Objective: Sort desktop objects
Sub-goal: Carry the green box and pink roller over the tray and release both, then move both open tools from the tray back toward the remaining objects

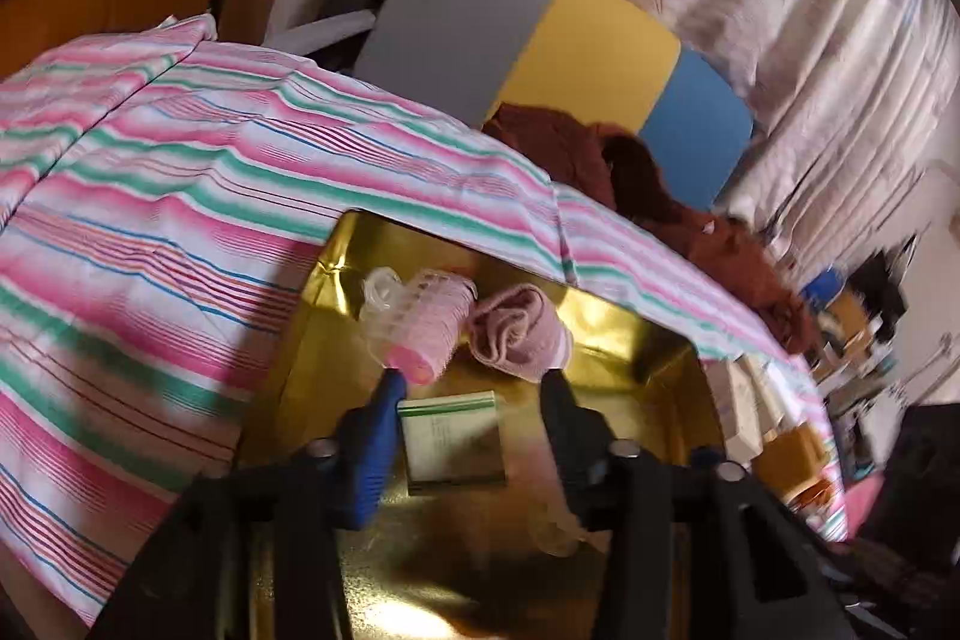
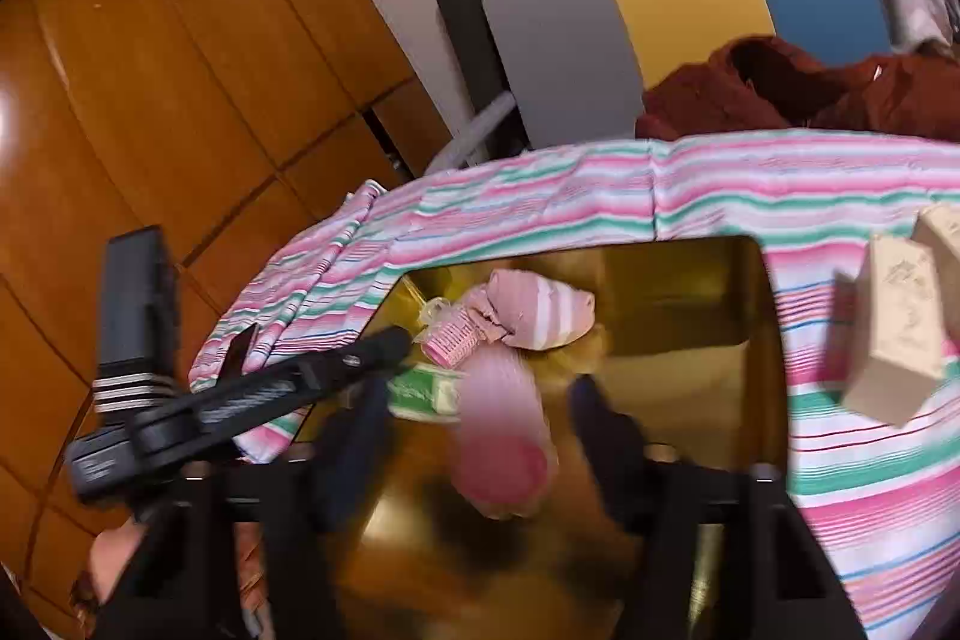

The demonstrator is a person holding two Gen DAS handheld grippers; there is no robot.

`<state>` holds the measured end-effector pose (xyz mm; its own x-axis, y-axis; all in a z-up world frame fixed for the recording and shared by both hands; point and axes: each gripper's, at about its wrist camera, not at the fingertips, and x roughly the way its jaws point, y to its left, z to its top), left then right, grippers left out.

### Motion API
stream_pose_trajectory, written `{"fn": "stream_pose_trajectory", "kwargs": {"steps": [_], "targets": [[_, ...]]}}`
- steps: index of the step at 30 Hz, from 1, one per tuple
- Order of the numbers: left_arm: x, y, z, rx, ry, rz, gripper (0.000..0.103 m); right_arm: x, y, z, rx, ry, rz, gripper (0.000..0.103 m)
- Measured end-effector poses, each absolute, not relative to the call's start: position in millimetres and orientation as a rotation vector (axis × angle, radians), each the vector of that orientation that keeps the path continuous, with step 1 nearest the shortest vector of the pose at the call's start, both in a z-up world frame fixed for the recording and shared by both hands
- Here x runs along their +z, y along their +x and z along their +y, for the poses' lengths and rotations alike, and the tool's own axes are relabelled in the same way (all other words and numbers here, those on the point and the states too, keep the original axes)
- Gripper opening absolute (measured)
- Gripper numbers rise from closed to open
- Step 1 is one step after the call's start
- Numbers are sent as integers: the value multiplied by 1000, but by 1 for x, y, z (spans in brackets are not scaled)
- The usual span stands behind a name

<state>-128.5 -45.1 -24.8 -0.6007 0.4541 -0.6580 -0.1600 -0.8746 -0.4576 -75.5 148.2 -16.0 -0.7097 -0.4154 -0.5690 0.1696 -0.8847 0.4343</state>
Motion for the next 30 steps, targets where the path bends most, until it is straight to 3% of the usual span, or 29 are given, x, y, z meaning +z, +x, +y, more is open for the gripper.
{"fn": "stream_pose_trajectory", "kwargs": {"steps": [5,7,20,27,30], "targets": [[-26,-128,-55,2515,-1154,-528,50,-33,-85,152,-2556,1068,-591,76],[-30,-129,-60,2499,-1168,-567,50,-32,-83,155,-2569,1055,-603,83],[-29,-133,-67,2528,-1184,-610,50,-16,-66,158,-2609,962,-562,84],[-11,-115,-37,2567,-1110,-487,50,-13,-43,182,-2693,881,-560,86],[-1,-104,-21,2558,-1063,-436,50,-8,-22,208,-2755,759,-568,94]]}}
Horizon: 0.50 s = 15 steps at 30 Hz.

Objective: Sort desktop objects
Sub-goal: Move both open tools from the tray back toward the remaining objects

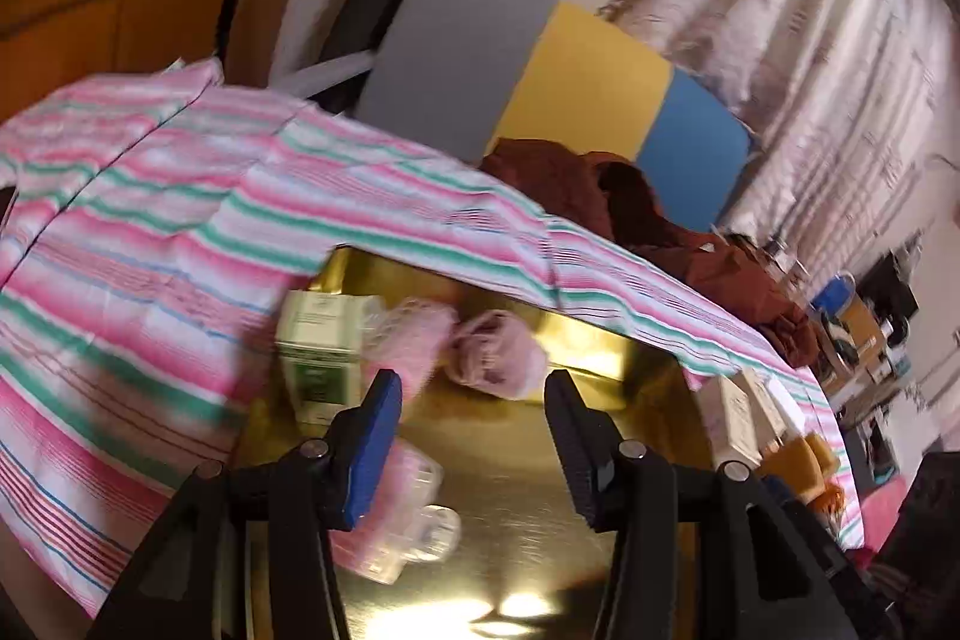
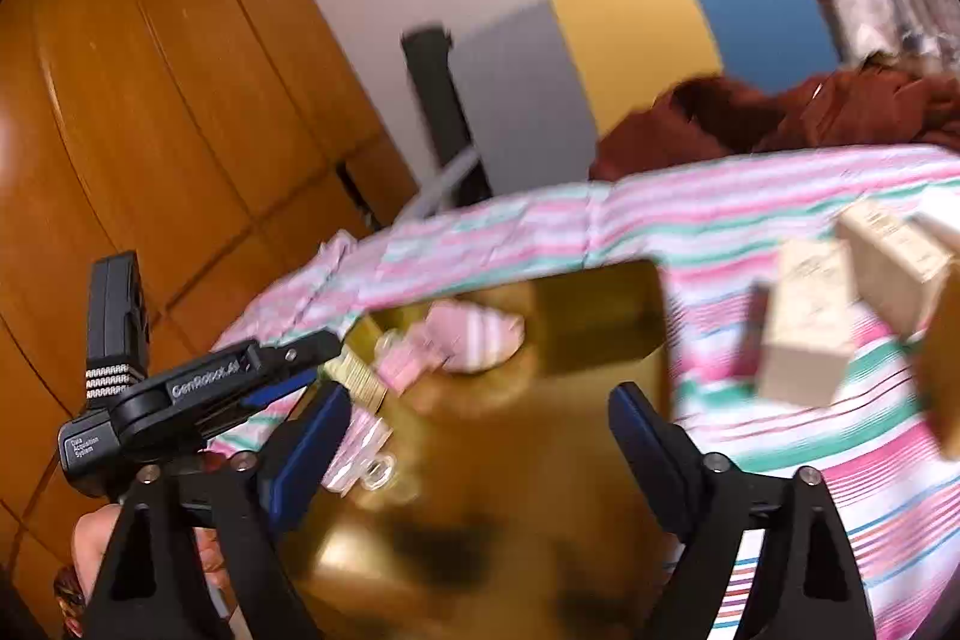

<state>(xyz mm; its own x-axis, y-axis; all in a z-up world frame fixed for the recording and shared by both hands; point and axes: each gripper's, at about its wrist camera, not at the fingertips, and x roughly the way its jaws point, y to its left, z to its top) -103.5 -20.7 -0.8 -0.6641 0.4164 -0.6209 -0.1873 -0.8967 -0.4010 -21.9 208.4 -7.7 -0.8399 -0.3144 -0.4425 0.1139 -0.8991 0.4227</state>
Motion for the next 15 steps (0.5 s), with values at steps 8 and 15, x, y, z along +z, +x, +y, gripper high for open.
{"fn": "stream_pose_trajectory", "kwargs": {"steps": [8,15], "targets": [[19,-75,43,2426,-1016,-349,50,-21,39,331,-3053,688,-797,103],[31,-42,140,2236,-966,-191,51,-56,78,420,-3426,699,-749,103]]}}
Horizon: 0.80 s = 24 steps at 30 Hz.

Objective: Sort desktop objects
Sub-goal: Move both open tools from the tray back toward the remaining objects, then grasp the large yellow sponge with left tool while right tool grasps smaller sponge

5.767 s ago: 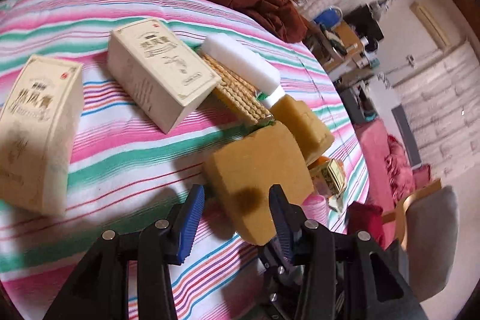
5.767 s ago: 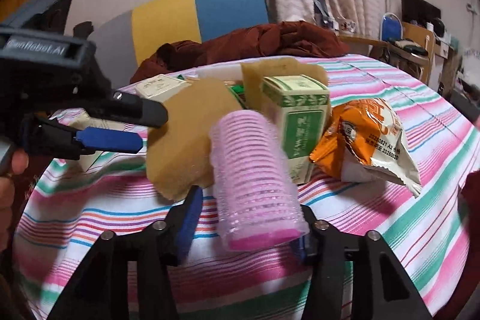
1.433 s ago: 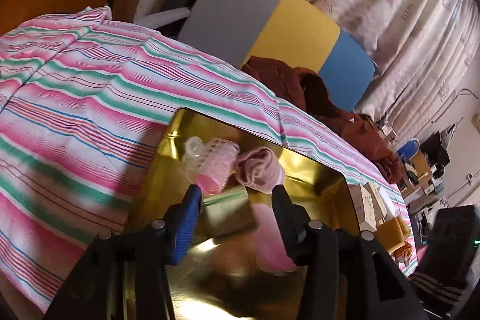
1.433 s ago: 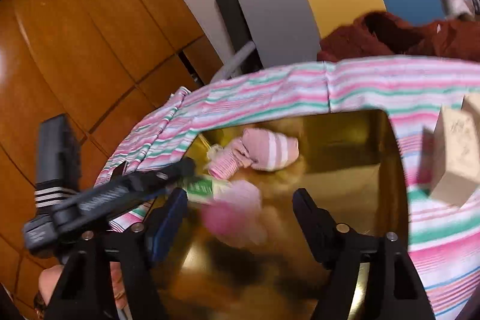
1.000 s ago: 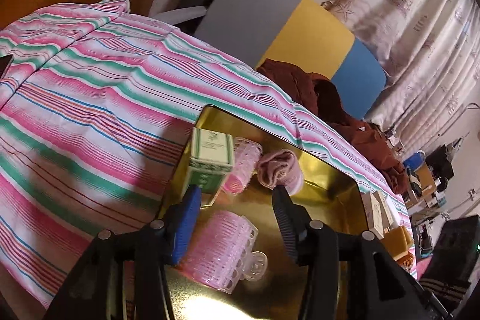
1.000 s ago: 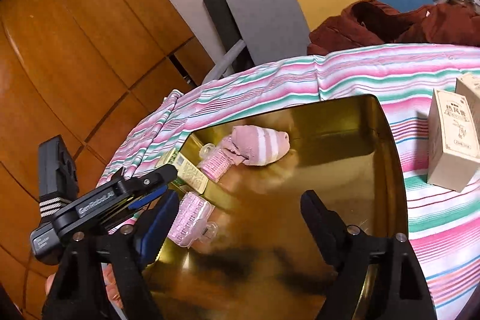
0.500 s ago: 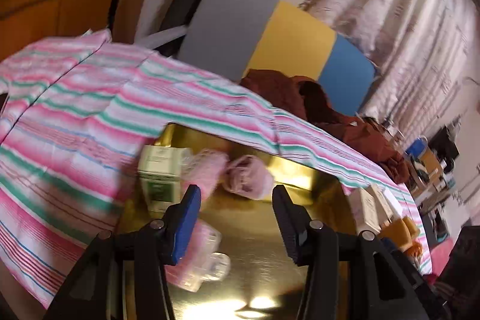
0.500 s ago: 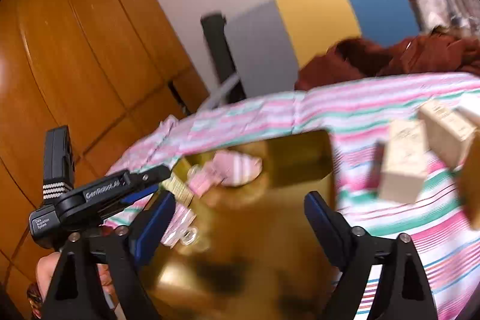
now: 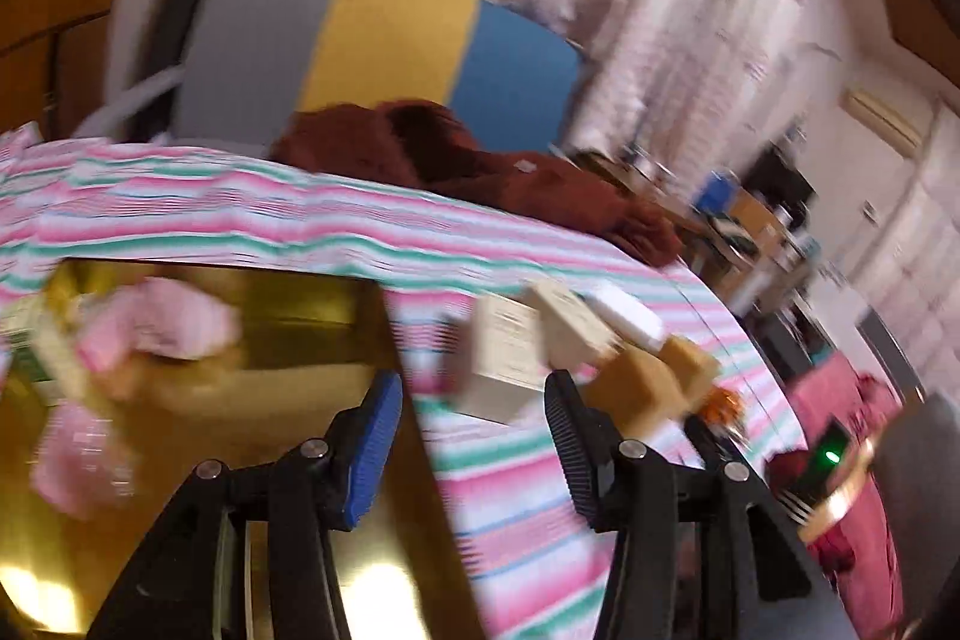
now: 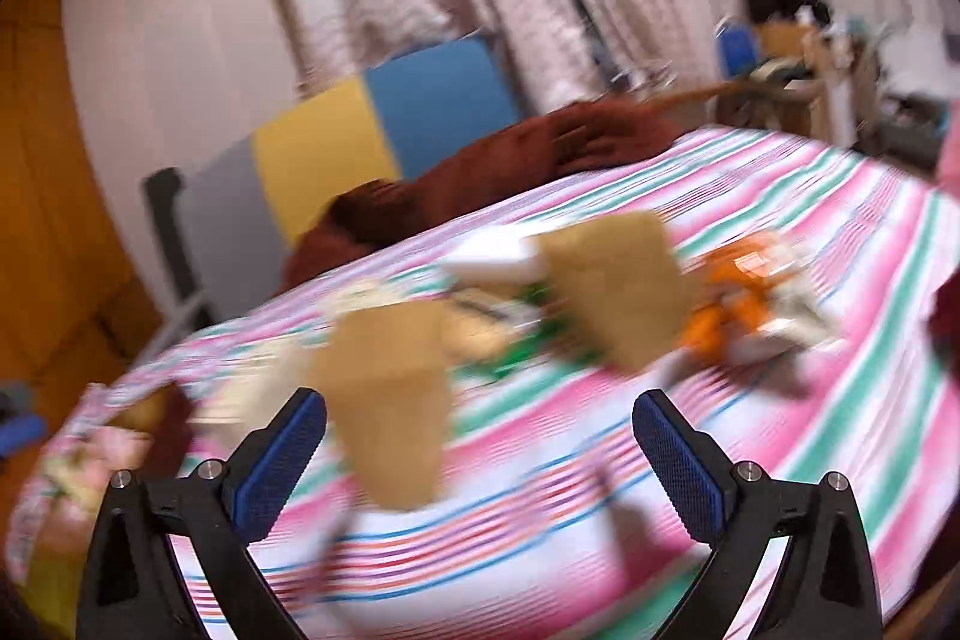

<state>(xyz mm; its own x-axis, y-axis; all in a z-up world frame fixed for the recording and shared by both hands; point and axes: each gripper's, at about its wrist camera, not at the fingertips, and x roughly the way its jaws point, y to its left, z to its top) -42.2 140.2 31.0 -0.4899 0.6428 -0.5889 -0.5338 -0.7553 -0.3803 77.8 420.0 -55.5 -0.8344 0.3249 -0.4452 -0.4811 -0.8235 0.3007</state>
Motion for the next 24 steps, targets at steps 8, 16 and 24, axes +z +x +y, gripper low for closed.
{"fn": "stream_pose_trajectory", "kwargs": {"steps": [8,16,24], "targets": [[13,-23,257,2059,-1019,27,51,-59,62,461,2551,-612,591,103],[-7,-21,315,2035,-1049,75,51,-60,50,488,2529,-657,615,100],[-21,-21,321,2046,-1077,117,51,-64,33,510,2516,-770,625,100]]}}
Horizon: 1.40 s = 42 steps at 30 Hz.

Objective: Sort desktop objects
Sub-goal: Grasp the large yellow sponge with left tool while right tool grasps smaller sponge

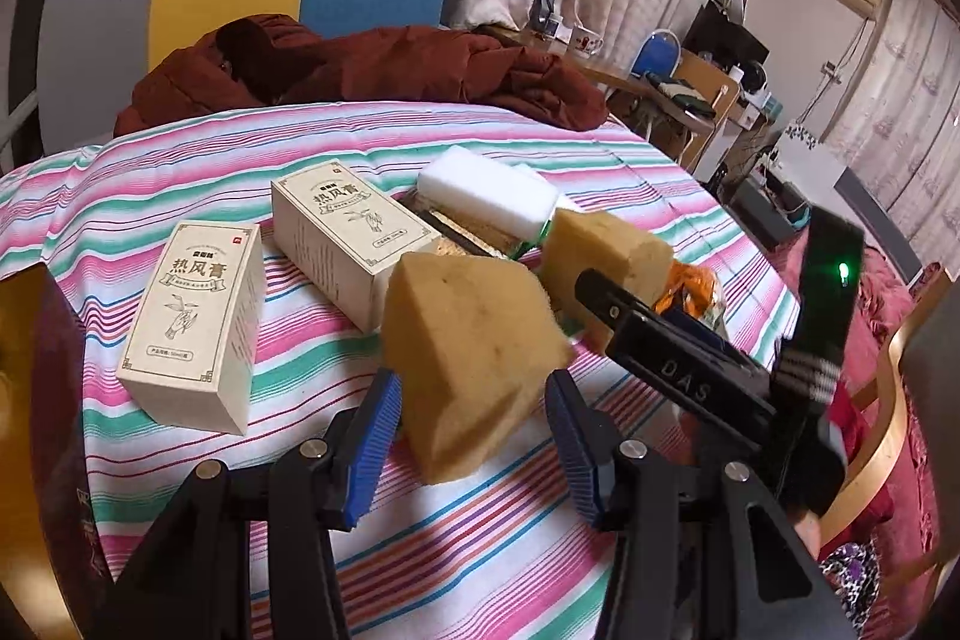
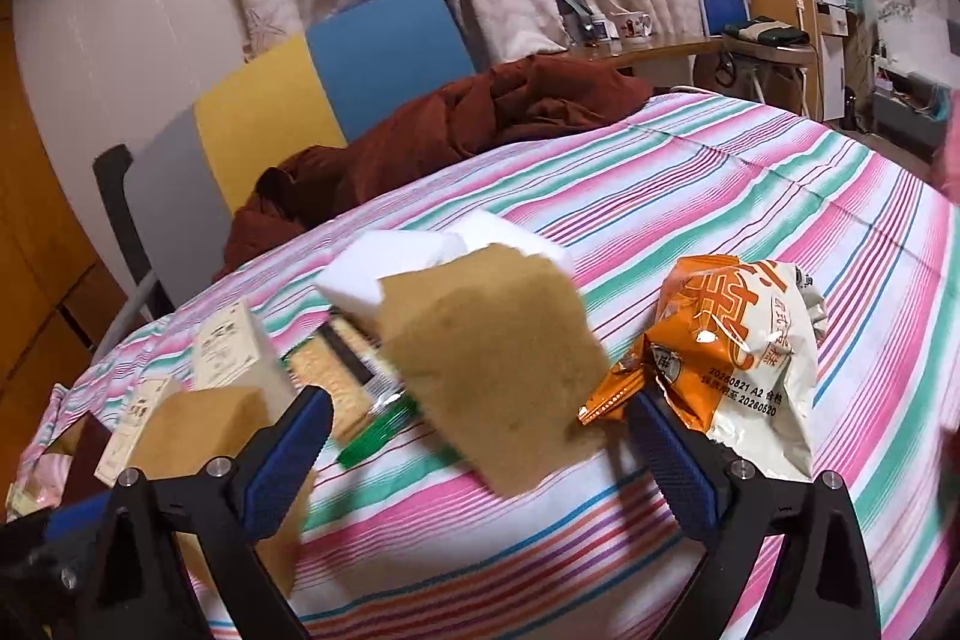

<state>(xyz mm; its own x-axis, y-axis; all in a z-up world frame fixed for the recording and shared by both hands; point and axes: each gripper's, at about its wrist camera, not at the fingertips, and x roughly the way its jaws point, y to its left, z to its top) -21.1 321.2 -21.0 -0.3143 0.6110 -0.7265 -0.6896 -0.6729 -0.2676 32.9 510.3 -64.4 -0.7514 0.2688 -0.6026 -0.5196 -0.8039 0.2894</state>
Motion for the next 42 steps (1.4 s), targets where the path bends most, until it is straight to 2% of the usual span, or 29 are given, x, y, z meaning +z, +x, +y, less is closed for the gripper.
{"fn": "stream_pose_trajectory", "kwargs": {"steps": [2,4,10,18,19,25,27,29,31,34,38,42], "targets": [[-24,-21,327,2044,-1078,136,51,-69,26,514,2527,-824,631,100],[-26,-21,332,2042,-1079,154,52,-75,21,517,2508,-876,646,90],[-29,-21,342,2087,-1057,177,56,-77,30,515,2543,-820,669,79],[-32,-10,339,2107,-1059,166,59,-82,28,520,2550,-852,736,84],[-32,-8,342,2120,-1044,197,61,-81,27,519,2548,-856,724,84],[-38,-10,354,2190,-1016,315,61,-70,28,515,2549,-816,662,84],[-46,-20,352,2149,-1069,245,61,-69,26,517,2551,-813,660,83],[-50,-27,347,2145,-1082,185,61,-69,24,519,2544,-816,656,78],[-52,-33,342,2128,-1080,121,61,-72,22,522,2530,-831,666,64],[-54,-36,338,2122,-1065,80,57,-75,23,525,2533,-831,694,58],[-55,-35,332,2125,-1067,42,54,-74,28,525,2578,-787,719,56],[-55,-32,321,2122,-1055,14,53,-70,31,518,2610,-763,694,50]]}}
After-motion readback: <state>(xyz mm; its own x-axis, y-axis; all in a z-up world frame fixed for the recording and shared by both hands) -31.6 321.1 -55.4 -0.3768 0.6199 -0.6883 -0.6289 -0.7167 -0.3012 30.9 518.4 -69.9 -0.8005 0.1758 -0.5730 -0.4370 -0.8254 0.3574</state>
